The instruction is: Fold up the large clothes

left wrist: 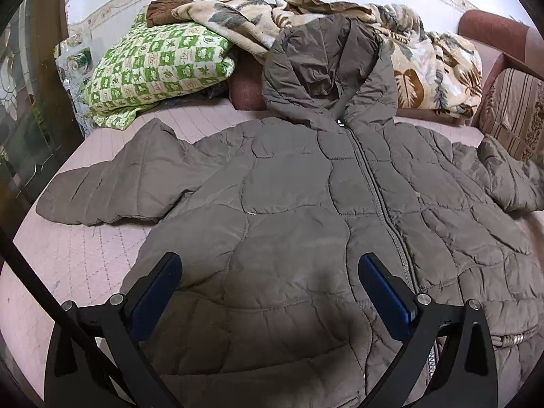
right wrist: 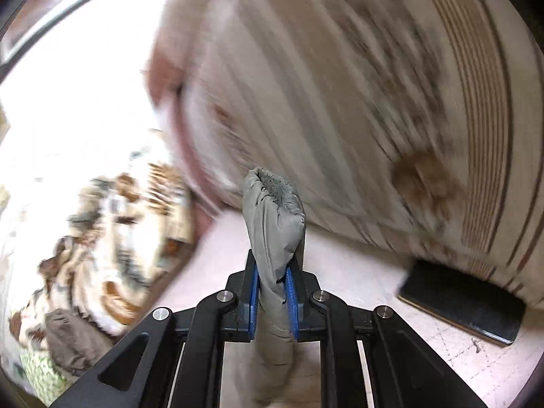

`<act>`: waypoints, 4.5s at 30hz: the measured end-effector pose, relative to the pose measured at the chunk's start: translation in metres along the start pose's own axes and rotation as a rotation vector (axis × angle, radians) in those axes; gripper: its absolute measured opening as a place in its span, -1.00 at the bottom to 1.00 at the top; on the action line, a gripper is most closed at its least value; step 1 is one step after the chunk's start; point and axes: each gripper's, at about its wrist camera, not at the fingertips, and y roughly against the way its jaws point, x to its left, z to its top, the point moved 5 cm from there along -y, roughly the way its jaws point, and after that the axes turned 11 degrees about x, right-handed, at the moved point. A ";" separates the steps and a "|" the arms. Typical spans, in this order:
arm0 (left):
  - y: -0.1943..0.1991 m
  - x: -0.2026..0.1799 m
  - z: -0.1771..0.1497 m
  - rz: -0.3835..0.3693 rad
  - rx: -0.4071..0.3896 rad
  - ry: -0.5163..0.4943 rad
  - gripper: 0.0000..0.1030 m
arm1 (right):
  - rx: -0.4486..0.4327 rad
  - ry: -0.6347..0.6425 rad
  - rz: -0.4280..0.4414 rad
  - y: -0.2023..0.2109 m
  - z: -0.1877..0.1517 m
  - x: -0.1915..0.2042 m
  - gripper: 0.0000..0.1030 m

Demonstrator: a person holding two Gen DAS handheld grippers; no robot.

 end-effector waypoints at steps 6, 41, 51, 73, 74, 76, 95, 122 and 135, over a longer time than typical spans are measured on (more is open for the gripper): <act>0.010 0.010 -0.001 0.004 -0.027 0.024 1.00 | -0.084 0.137 0.194 0.066 0.000 0.091 -0.71; 0.007 0.070 -0.007 0.037 0.003 0.185 1.00 | 0.763 0.909 0.565 -0.032 -0.438 0.357 0.08; 0.002 0.066 -0.007 0.046 0.015 0.177 1.00 | 0.575 0.629 0.287 -0.091 -0.305 0.284 0.49; -0.016 0.063 0.012 0.040 0.049 0.177 1.00 | 0.647 1.047 0.130 -0.089 -0.397 0.329 0.22; -0.018 0.063 0.015 0.044 0.050 0.178 1.00 | 0.668 1.089 0.105 -0.092 -0.412 0.325 0.23; -0.024 0.059 0.022 0.038 0.058 0.167 1.00 | 0.623 1.159 0.070 -0.090 -0.425 0.325 0.23; -0.086 0.027 0.043 0.002 0.219 0.121 1.00 | 0.643 0.833 -0.082 -0.121 -0.315 0.264 0.29; -0.064 0.419 -0.014 -0.150 0.024 0.959 0.79 | 0.527 0.923 0.316 0.018 -0.355 0.293 0.34; -0.118 0.475 0.014 -0.181 -0.080 1.040 0.29 | 0.570 0.929 0.305 -0.006 -0.365 0.294 0.34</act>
